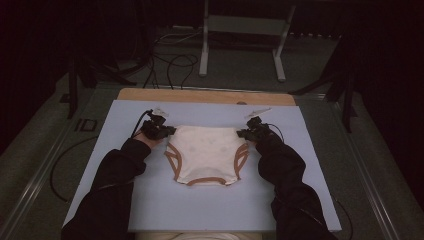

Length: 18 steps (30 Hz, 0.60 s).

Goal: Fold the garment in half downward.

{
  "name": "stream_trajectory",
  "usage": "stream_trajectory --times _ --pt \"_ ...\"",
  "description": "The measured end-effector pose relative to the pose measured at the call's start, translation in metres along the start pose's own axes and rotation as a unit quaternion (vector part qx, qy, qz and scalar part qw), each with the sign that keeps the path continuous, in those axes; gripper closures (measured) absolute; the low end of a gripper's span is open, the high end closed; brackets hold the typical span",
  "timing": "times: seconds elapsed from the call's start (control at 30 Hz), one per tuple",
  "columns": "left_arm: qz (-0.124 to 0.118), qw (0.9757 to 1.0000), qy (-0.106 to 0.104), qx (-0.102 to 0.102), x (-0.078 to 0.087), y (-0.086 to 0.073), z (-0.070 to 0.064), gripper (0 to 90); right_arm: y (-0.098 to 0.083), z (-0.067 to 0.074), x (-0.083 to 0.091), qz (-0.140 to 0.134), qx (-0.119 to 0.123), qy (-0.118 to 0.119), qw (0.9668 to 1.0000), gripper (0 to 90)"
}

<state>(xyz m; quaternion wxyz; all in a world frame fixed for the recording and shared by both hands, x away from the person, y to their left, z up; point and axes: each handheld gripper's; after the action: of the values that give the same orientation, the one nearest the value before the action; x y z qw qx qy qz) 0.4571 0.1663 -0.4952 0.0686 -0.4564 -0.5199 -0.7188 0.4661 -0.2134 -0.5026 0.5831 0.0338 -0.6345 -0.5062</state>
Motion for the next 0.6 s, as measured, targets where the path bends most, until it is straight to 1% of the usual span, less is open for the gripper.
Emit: stream_trajectory --times 0.1,0.13,0.23,0.27,0.5,0.6 --pt "0.003 1.0 0.002 0.004 -0.003 -0.001 0.001 87.0 0.001 -0.001 -0.002 0.002 -0.001 -0.002 1.0 87.0" --pt "0.006 0.9999 0.002 0.009 -0.006 -0.002 0.002 86.9 0.001 -0.002 -0.004 0.003 -0.004 -0.003 1.0 87.0" --pt "0.008 0.9999 0.001 0.011 -0.008 -0.004 0.003 86.3 0.001 -0.004 -0.007 0.005 -0.005 -0.004 1.0 86.8" --pt "0.008 0.9999 0.0 0.013 -0.009 -0.004 0.003 86.2 0.001 -0.004 -0.007 0.005 -0.009 -0.003 0.9999 86.5" --pt "0.011 0.9997 -0.001 0.021 -0.011 -0.005 0.003 85.6 -0.001 -0.009 -0.011 0.013 -0.021 -0.006 0.9997 82.8" --pt "0.02 0.9996 -0.001 0.022 -0.013 -0.006 0.004 85.5 -0.001 -0.011 -0.012 0.014 -0.02 -0.013 0.9996 79.8"
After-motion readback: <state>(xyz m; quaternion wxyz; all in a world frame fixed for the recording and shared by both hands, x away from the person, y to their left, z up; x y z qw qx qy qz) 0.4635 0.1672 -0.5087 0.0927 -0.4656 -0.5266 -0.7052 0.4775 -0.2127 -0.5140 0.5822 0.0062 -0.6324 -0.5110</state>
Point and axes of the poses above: each handheld gripper's, and its own axes: x roughly backward along the jaws, y roughly out of its top, z roughly to its left, and after that the axes turned 10 degrees about y, right-handed
